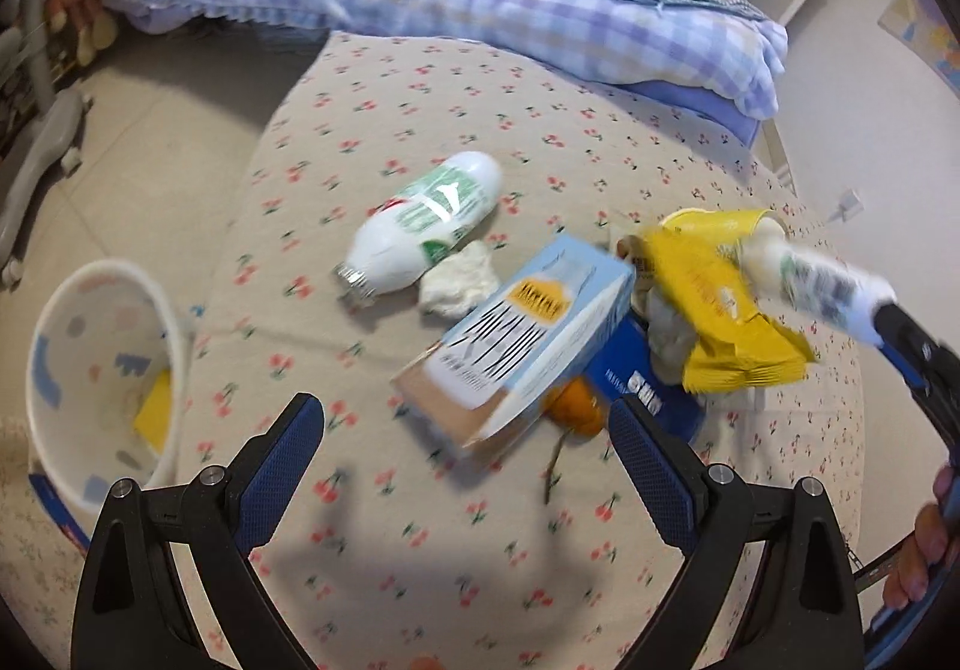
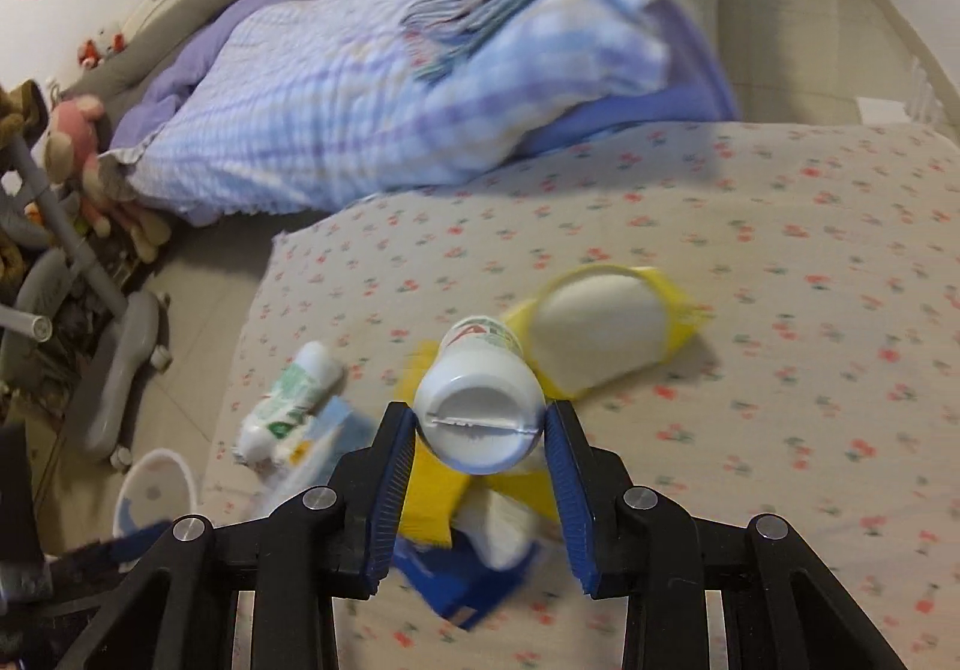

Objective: Collect trash
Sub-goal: 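Grasp the white pill bottle with the right tool, then grasp the milk carton with the left tool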

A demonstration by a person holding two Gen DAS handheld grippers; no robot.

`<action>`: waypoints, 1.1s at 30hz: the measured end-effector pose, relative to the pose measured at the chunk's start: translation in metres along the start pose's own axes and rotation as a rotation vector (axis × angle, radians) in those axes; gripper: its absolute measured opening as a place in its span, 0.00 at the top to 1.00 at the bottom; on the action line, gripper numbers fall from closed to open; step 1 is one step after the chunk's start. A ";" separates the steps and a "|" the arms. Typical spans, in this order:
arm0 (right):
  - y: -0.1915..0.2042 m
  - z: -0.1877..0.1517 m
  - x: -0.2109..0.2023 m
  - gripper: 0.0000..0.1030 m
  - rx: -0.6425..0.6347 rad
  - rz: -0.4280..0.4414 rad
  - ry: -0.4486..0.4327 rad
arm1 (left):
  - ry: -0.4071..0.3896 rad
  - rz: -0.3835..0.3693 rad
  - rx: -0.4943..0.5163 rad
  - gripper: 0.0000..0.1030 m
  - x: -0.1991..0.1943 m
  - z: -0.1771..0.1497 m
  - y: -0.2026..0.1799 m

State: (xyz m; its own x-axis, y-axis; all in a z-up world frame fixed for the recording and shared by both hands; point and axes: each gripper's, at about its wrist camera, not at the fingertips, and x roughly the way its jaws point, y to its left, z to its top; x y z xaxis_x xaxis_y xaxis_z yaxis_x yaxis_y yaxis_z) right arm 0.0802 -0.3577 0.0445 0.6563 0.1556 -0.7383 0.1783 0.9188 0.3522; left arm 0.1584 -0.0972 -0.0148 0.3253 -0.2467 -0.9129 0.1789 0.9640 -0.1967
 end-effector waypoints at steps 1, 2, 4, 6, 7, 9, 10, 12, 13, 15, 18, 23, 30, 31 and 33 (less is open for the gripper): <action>-0.007 -0.002 -0.004 0.62 0.011 -0.007 -0.001 | 0.000 -0.006 0.002 0.06 0.004 0.004 -0.001; -0.013 -0.003 -0.008 0.62 0.018 -0.009 -0.002 | 0.004 -0.014 0.007 0.06 0.009 0.008 -0.001; -0.026 -0.005 -0.014 0.62 0.039 0.011 0.000 | 0.017 -0.032 0.017 0.08 0.018 0.012 -0.002; -0.034 -0.007 -0.019 0.62 0.050 0.020 0.000 | 0.034 -0.054 0.041 0.09 0.027 0.016 -0.002; -0.039 -0.007 -0.022 0.62 0.053 0.016 -0.002 | 0.043 -0.057 0.056 0.10 0.032 0.017 -0.003; -0.049 -0.008 -0.025 0.62 0.064 0.004 -0.001 | 0.060 -0.072 0.075 0.13 0.041 0.019 -0.001; -0.051 -0.009 -0.026 0.62 0.070 0.002 0.001 | 0.065 -0.081 0.078 0.15 0.044 0.019 -0.001; -0.058 -0.011 -0.025 0.62 0.085 0.004 0.013 | 0.081 -0.107 0.080 0.18 0.049 0.019 0.002; -0.062 -0.012 -0.024 0.62 0.089 0.003 0.020 | 0.086 -0.114 0.083 0.21 0.050 0.018 0.002; -0.065 -0.014 -0.023 0.62 0.089 -0.007 0.030 | 0.094 -0.117 0.096 0.25 0.050 0.017 0.001; -0.070 -0.018 -0.017 0.62 0.094 -0.030 0.056 | 0.092 -0.121 0.117 0.31 0.045 0.013 0.000; -0.079 -0.022 -0.013 0.62 0.107 -0.029 0.067 | 0.111 -0.126 0.146 0.39 0.041 0.004 -0.004; -0.080 -0.024 -0.011 0.61 0.091 -0.081 0.067 | 0.081 -0.138 0.134 0.41 0.030 -0.002 -0.008; -0.081 -0.024 -0.011 0.61 0.095 -0.080 0.066 | 0.070 -0.143 0.135 0.42 0.027 -0.003 -0.009; -0.082 -0.024 -0.011 0.61 0.095 -0.079 0.065 | 0.052 -0.144 0.139 0.42 0.022 -0.003 -0.011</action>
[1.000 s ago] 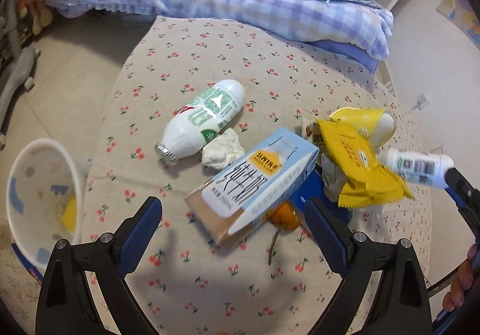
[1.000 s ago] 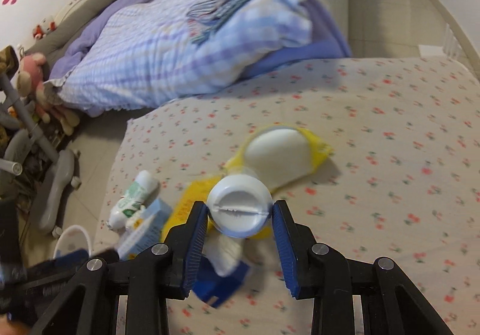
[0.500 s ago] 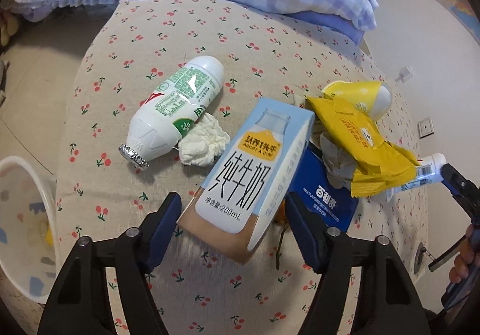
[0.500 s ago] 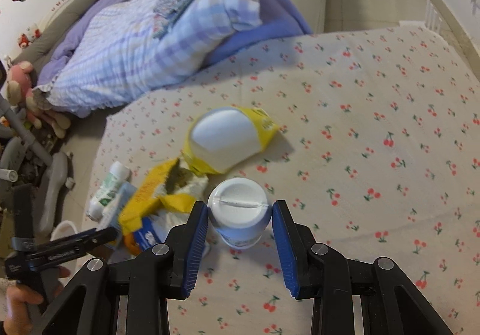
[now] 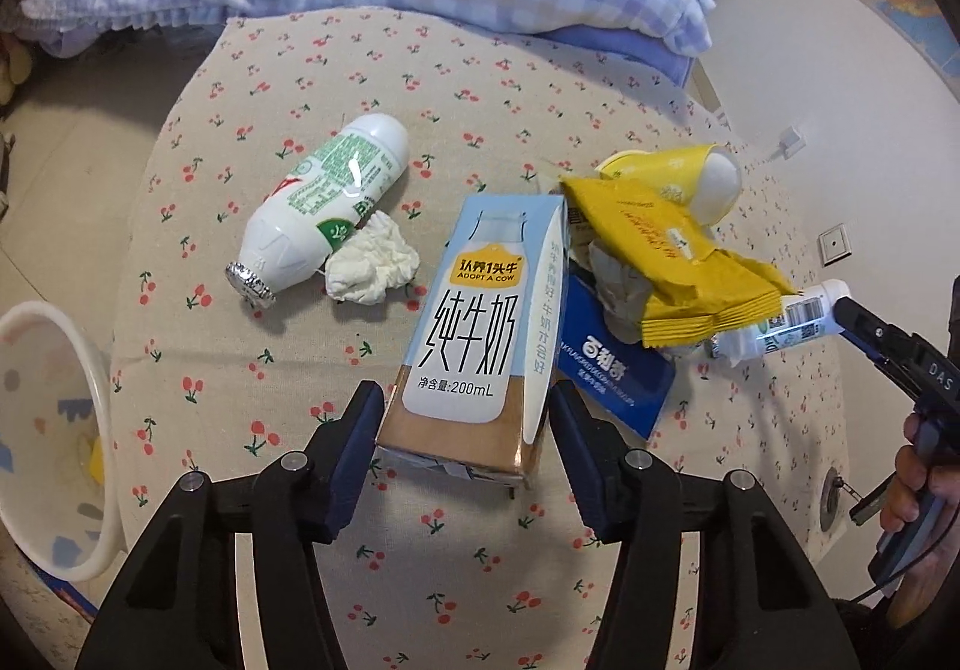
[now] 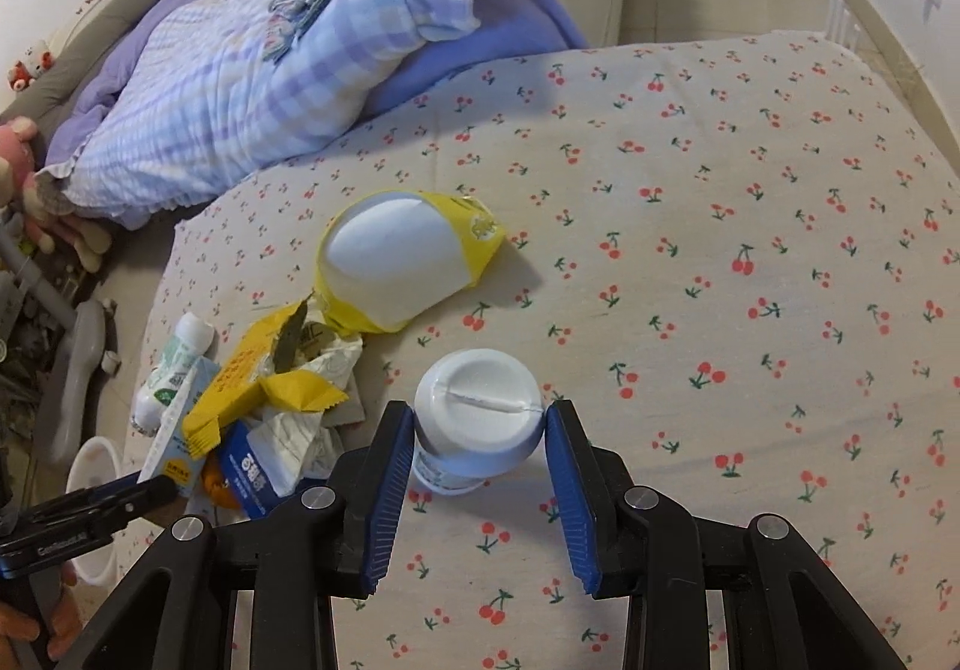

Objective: Collect trash
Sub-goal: 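Grasp the milk carton with the left tool, then drop the milk carton into the wastebasket with the left tool while the right tool drops the pill bottle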

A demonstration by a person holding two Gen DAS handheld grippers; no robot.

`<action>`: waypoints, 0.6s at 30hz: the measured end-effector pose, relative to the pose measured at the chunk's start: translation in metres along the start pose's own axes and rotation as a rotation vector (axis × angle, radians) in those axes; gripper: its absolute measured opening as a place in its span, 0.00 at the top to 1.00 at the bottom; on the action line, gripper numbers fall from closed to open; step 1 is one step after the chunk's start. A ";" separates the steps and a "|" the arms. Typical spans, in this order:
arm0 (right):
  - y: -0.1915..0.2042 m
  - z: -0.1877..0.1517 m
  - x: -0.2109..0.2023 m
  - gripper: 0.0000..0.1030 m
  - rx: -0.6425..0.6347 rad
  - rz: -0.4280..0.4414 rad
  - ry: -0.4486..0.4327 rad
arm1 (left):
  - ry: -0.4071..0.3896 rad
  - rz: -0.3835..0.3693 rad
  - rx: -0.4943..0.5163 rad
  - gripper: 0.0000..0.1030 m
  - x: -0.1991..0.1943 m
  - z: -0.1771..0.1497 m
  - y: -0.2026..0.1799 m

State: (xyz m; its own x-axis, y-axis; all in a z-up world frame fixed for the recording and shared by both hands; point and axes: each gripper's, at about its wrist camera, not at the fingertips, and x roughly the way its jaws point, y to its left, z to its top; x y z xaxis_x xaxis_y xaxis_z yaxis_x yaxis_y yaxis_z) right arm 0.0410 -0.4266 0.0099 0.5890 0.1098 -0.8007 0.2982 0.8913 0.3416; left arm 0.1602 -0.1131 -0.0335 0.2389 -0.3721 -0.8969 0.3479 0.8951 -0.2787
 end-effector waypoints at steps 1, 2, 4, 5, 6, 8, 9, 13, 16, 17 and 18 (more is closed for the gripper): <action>0.000 0.000 0.001 0.61 -0.004 -0.003 0.000 | -0.011 0.000 0.000 0.42 -0.003 -0.001 -0.001; 0.000 0.000 0.000 0.61 -0.007 -0.006 -0.002 | -0.019 -0.001 -0.003 0.43 -0.006 -0.001 -0.002; 0.001 0.001 -0.001 0.62 -0.001 -0.008 -0.001 | -0.038 -0.009 -0.015 0.43 -0.013 -0.003 -0.003; 0.002 0.001 -0.003 0.62 -0.001 -0.012 -0.004 | -0.046 -0.015 -0.022 0.43 -0.016 -0.003 -0.003; 0.004 0.000 -0.006 0.62 -0.008 -0.018 -0.012 | -0.053 -0.021 -0.026 0.43 -0.019 -0.003 -0.003; 0.008 0.001 -0.012 0.62 -0.018 -0.016 -0.026 | -0.072 -0.028 -0.034 0.44 -0.026 -0.004 -0.002; 0.010 0.001 -0.018 0.62 -0.022 -0.008 -0.036 | -0.081 -0.030 -0.038 0.44 -0.030 -0.004 -0.002; 0.018 0.001 -0.037 0.62 -0.040 0.009 -0.073 | -0.120 -0.041 -0.062 0.44 -0.046 -0.008 0.005; 0.026 -0.002 -0.049 0.62 -0.059 0.029 -0.084 | -0.147 -0.040 -0.077 0.44 -0.059 -0.013 0.013; 0.029 -0.003 -0.051 0.62 -0.068 0.035 -0.085 | -0.156 -0.040 -0.083 0.44 -0.063 -0.015 0.017; 0.033 -0.005 -0.055 0.62 -0.077 0.043 -0.086 | -0.165 -0.040 -0.092 0.44 -0.068 -0.017 0.021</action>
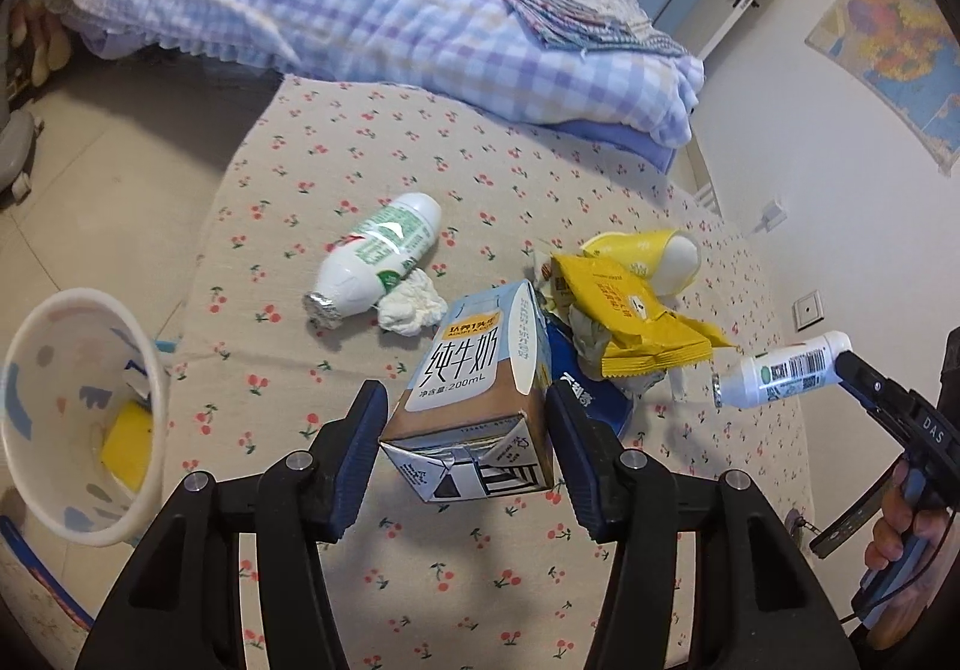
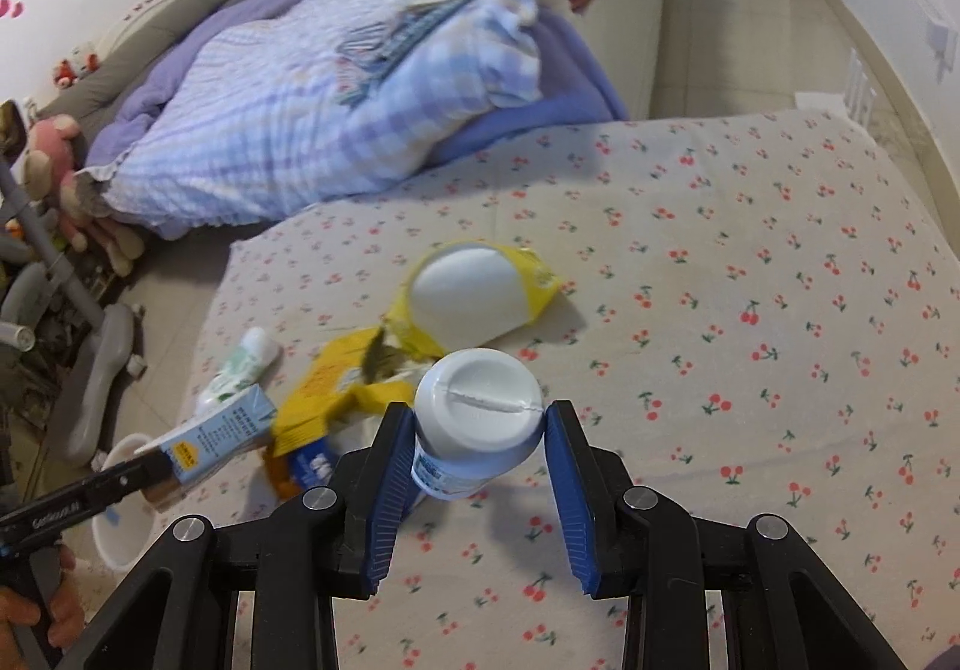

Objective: Collect trash
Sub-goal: 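Drop the milk carton into the wastebasket with the left tool while the right tool drops the pill bottle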

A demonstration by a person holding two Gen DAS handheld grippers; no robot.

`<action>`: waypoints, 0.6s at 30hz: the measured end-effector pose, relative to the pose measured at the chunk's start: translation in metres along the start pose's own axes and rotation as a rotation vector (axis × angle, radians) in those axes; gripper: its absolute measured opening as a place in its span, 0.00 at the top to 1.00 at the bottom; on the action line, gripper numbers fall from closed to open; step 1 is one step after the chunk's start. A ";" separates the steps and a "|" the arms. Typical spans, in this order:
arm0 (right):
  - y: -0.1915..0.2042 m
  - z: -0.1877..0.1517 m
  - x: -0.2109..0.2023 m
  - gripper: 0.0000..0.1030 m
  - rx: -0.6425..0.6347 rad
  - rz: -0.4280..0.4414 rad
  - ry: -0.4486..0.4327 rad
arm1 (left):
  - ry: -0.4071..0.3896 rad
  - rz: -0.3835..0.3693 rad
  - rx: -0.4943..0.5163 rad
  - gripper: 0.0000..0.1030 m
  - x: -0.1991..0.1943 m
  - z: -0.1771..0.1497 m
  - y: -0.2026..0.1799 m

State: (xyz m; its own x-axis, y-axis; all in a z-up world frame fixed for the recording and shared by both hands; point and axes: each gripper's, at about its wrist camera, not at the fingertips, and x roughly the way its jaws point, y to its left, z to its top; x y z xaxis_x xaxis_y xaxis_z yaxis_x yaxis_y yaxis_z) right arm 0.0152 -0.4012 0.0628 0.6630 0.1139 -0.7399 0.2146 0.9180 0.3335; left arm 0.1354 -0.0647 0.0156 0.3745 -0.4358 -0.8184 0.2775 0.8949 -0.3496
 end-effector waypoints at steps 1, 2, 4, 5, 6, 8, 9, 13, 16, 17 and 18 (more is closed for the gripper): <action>0.002 -0.001 -0.001 0.62 -0.005 0.006 0.000 | -0.008 0.000 -0.008 0.45 -0.004 -0.001 0.003; 0.006 -0.002 -0.003 0.62 -0.012 0.016 0.000 | -0.017 0.000 -0.015 0.45 -0.008 -0.001 0.006; 0.015 -0.004 -0.007 0.62 -0.025 0.036 -0.002 | -0.041 0.004 -0.029 0.45 -0.021 -0.003 0.015; 0.019 -0.005 -0.010 0.62 -0.029 0.047 -0.005 | -0.051 0.007 -0.033 0.45 -0.026 -0.005 0.018; 0.025 -0.006 -0.013 0.62 -0.035 0.062 -0.009 | -0.064 0.014 -0.039 0.45 -0.032 -0.006 0.023; 0.035 -0.007 -0.017 0.62 -0.045 0.085 -0.018 | -0.083 0.028 -0.051 0.45 -0.042 -0.010 0.033; 0.041 -0.007 -0.019 0.62 -0.050 0.098 -0.024 | -0.091 0.037 -0.059 0.45 -0.046 -0.011 0.039; 0.070 -0.009 -0.020 0.62 -0.078 0.154 -0.035 | -0.116 0.080 -0.107 0.45 -0.065 -0.018 0.070; 0.093 -0.010 -0.007 0.62 -0.097 0.183 -0.016 | -0.127 0.119 -0.150 0.45 -0.076 -0.023 0.096; 0.101 -0.011 -0.001 0.62 -0.105 0.189 -0.007 | -0.131 0.137 -0.167 0.45 -0.080 -0.025 0.107; 0.111 -0.013 0.006 0.62 -0.114 0.194 0.004 | -0.134 0.156 -0.182 0.45 -0.084 -0.027 0.116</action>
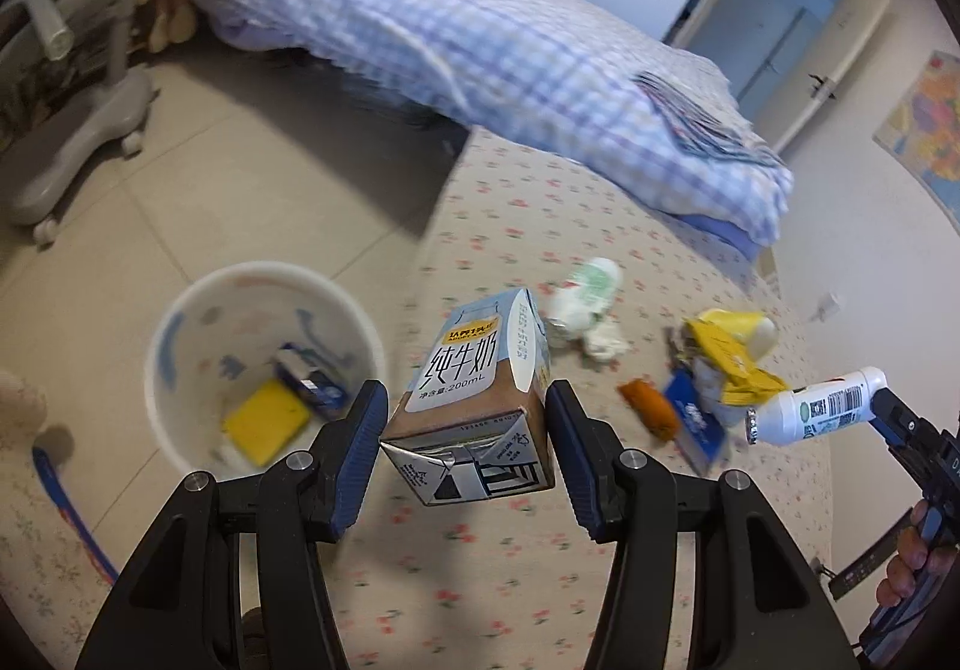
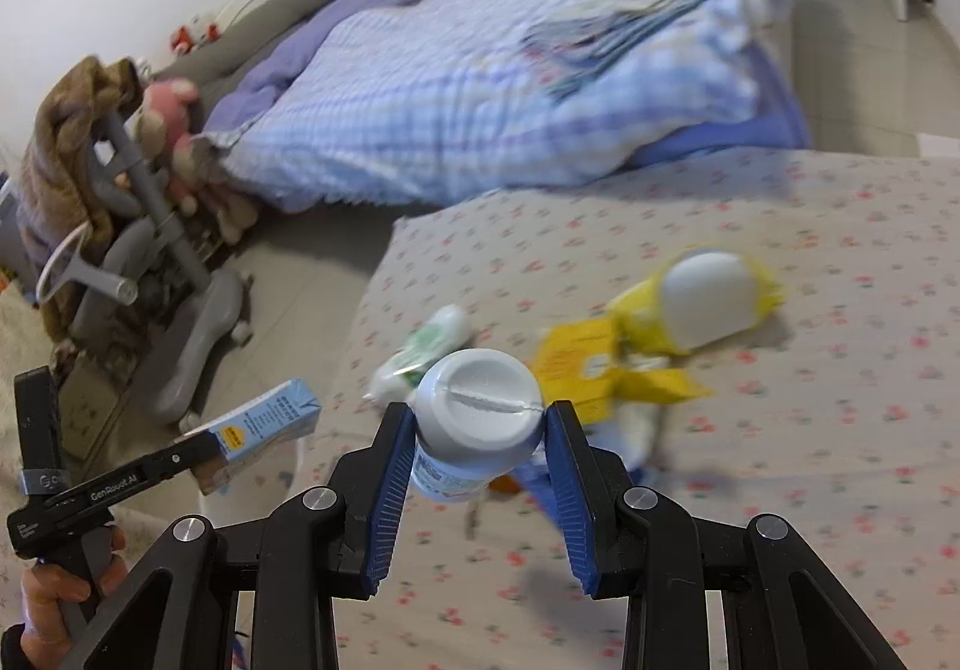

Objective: Collect trash
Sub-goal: 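Drop the milk carton into the wastebasket with the left tool while the right tool drops the pill bottle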

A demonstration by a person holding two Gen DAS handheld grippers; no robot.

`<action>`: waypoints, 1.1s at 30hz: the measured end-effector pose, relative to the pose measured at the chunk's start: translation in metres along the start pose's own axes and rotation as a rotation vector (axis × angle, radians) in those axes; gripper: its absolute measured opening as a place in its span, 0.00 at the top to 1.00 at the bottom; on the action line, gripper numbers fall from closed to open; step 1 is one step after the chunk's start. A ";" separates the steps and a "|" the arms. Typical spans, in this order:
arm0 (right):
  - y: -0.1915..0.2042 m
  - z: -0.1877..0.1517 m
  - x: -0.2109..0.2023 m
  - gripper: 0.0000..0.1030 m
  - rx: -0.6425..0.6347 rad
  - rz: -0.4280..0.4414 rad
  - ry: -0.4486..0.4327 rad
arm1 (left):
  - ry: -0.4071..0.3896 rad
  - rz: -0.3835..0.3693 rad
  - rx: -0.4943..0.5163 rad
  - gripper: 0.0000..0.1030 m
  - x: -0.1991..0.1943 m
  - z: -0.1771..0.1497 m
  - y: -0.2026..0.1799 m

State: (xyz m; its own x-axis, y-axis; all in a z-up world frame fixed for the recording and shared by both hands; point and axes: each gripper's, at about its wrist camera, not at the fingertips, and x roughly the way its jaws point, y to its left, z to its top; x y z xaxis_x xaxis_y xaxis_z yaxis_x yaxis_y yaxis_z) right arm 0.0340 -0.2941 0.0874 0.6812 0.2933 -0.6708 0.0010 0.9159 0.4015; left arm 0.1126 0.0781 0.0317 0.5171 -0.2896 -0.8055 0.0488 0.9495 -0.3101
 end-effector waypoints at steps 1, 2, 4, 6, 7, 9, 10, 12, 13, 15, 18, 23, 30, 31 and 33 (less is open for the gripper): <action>0.006 -0.001 0.005 0.62 -0.006 0.005 0.008 | -0.003 0.016 -0.012 0.44 -0.002 0.000 0.009; 0.013 -0.002 0.012 0.62 -0.013 0.012 0.018 | -0.007 0.035 -0.027 0.44 -0.004 -0.001 0.019; 0.029 -0.003 0.028 0.62 -0.027 0.027 0.039 | -0.006 0.067 -0.046 0.44 -0.005 -0.002 0.037; 0.044 -0.005 0.044 0.62 -0.045 0.038 0.057 | 0.001 0.097 -0.068 0.44 -0.002 -0.002 0.053; 0.052 -0.006 0.051 0.62 -0.053 0.044 0.065 | 0.010 0.114 -0.078 0.44 0.001 -0.001 0.062; 0.068 -0.009 0.068 0.61 -0.074 0.054 0.083 | 0.023 0.139 -0.094 0.44 0.008 -0.001 0.073; 0.073 -0.010 0.075 0.61 -0.083 0.057 0.090 | 0.033 0.151 -0.099 0.44 0.012 -0.002 0.079; 0.083 -0.013 0.089 0.61 -0.100 0.061 0.107 | 0.049 0.176 -0.105 0.44 0.019 -0.003 0.088; 0.087 -0.014 0.096 0.61 -0.107 0.062 0.114 | 0.058 0.186 -0.106 0.44 0.023 -0.003 0.093; 0.095 -0.017 0.110 0.61 -0.117 0.066 0.131 | 0.066 0.201 -0.105 0.44 0.031 -0.002 0.098; 0.105 -0.019 0.130 0.61 -0.125 0.079 0.151 | 0.070 0.226 -0.093 0.44 0.040 -0.001 0.105; 0.121 -0.024 0.155 0.61 -0.130 0.113 0.170 | 0.128 0.297 -0.085 0.32 0.051 -0.002 0.114; 0.143 -0.030 0.183 0.61 -0.129 0.168 0.194 | 0.078 0.394 -0.108 0.10 0.028 -0.008 0.133; 0.148 -0.030 0.188 0.61 -0.129 0.179 0.194 | 0.075 0.403 -0.105 0.10 0.025 -0.009 0.136; 0.155 -0.032 0.194 0.61 -0.134 0.193 0.198 | 0.075 0.411 -0.104 0.10 0.022 -0.011 0.140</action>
State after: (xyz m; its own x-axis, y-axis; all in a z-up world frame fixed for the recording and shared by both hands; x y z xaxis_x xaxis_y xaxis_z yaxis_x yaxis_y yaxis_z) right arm 0.1429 -0.0866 -0.0003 0.5032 0.5012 -0.7040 -0.2198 0.8621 0.4566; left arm 0.1212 0.2036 -0.0347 0.4114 0.0990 -0.9060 -0.2369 0.9715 -0.0014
